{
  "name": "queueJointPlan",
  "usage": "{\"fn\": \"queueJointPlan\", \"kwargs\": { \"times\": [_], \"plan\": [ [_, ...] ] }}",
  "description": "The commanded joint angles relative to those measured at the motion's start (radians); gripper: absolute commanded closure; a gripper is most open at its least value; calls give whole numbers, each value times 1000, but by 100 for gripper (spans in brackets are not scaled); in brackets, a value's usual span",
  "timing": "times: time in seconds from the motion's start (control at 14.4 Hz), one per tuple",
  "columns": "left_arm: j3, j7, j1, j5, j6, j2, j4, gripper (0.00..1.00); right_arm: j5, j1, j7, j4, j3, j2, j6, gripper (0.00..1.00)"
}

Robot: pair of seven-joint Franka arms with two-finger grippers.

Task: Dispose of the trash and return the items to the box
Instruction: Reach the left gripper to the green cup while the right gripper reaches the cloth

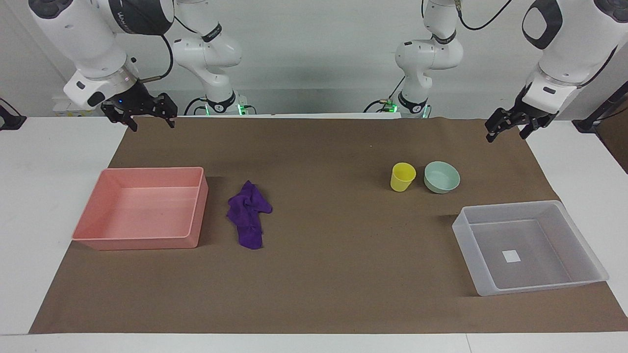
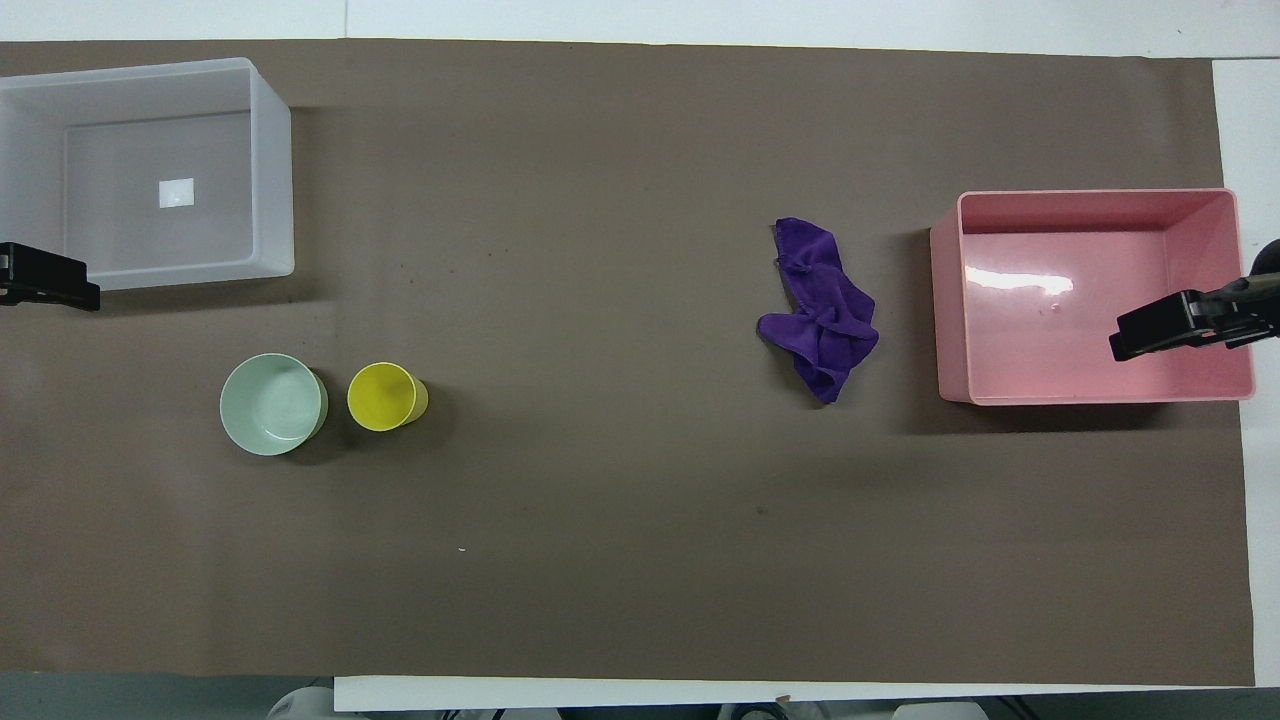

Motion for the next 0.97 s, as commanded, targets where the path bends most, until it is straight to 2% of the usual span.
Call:
{"fn": "queueJointPlan", "kwargs": {
  "times": [0.0, 0.28, 0.42, 0.62, 0.76, 0.9],
  "plan": [
    [8, 16, -12, 13, -30, 13, 30, 0, 9, 10, 16, 0, -8, 0, 8, 1],
    [9, 7, -14, 13, -31, 7, 16, 0, 9, 18, 7, -3, -6, -1, 18, 0],
    [9, 5, -14, 13, -25, -13, -42, 0, 9, 21, 7, -24, -2, 0, 89, 1],
    [9, 8, -6, 13, 43, -137, -261, 0, 14, 21, 18, -40, 44, 20, 160, 1],
    [9, 1, 2, 13, 181, -238, -456, 0, 32, 21, 41, -46, 79, 63, 203, 1],
    [8, -2, 0, 13, 269, -261, -554, 0, 34, 21, 53, -98, 121, 85, 292, 1]
  ]
}}
